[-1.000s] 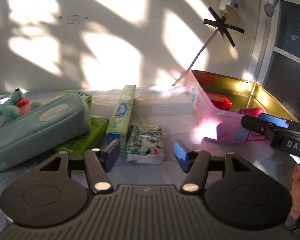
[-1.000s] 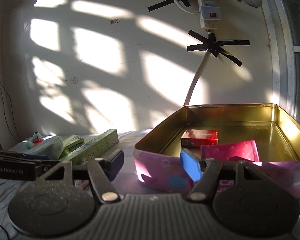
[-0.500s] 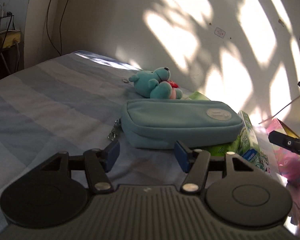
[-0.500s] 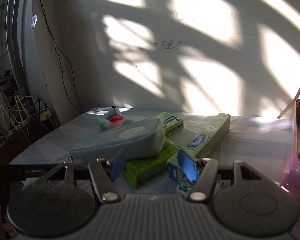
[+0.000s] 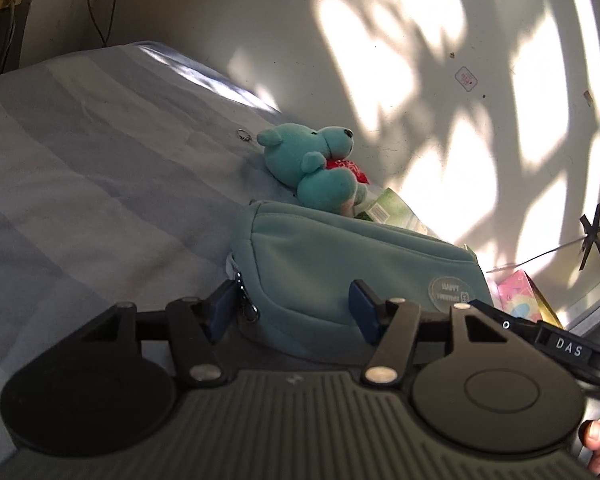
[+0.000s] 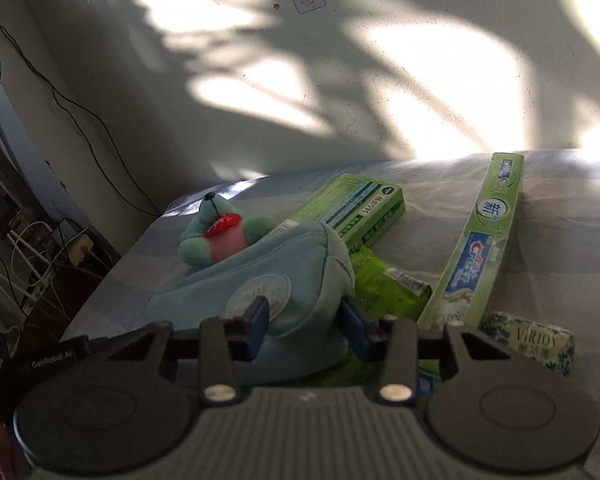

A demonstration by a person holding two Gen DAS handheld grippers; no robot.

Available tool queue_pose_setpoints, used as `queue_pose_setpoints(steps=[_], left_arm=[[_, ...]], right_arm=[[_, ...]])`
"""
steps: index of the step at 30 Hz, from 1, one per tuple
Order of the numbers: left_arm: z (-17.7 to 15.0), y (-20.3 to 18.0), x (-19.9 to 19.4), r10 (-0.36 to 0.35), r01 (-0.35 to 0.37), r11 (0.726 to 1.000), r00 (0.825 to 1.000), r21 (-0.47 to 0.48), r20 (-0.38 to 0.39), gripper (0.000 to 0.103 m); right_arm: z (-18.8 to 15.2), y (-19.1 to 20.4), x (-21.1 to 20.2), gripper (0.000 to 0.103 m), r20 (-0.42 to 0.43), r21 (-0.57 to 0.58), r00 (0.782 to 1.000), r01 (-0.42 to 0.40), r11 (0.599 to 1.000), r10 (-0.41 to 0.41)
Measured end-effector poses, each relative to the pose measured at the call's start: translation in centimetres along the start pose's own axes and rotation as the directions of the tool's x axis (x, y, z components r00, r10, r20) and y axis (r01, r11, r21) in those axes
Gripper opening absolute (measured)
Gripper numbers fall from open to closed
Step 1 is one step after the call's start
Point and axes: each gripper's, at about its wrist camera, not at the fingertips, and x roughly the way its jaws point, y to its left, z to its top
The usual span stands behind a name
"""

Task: Organize objects
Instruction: 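Grasp the teal pencil case with the right gripper and lay it in the tin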

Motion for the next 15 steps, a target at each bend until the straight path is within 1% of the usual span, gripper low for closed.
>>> queue_pose_setpoints(steps=[1,3,4,6,8,11,13,15], left_arm=[[-0.6,-0.1,-1.0,-0.026,0.026,1.0,1.0,0.0,0.005,0.06],[-2.5,-0.6,-3.1,-0.069,0.069,0.997,0.998,0.025,0.003,0.055],[-3.5,-1.0,-3.8,-0.083,0.084,0.996,0.996,0.04,-0.009,0.053],[-5.5,-1.9,-4.6,-0.104,0.107,0.992,0.993,0.06,-0.049,0.052],[-7.4,-3.4,-4.4,-0.106,0.115,0.989,0.99,0.092,-0.096,0.051],[-9.6,-6.3,-3.9,-0.105,0.127,0.978,0.985,0.167,-0.134,0.052],[-10.4,-8.3,-3.5,-0.108,0.14,0.966,0.983,0.218,-0.151,0.052],[-11.1,-10.1,-2.7,-0.117,0.159,0.956,0.977,0.247,-0.178,0.052]], right_arm=[[-1.1,0.0,-1.8,0.039,0.016,-0.02,1.0,-0.008,1.0,0.008],[-3.2,-0.8,-4.6,0.039,0.02,-0.027,1.0,-0.024,0.999,0.024],[-4.4,-1.5,-6.1,0.039,0.01,-0.016,1.0,-0.026,1.0,0.026],[-6.7,-3.0,-8.5,0.038,-0.007,0.017,1.0,-0.028,0.999,0.028],[-8.6,-4.7,-10.5,0.038,-0.016,0.069,1.0,-0.019,0.997,0.021],[-10.9,-6.8,-13.2,0.038,0.011,0.119,1.0,0.017,0.993,-0.018],[-11.9,-7.9,-15.1,0.038,0.043,0.134,0.998,0.05,0.99,-0.056],[-12.7,-8.9,-16.8,0.038,0.071,0.143,0.993,0.087,0.986,-0.098]])
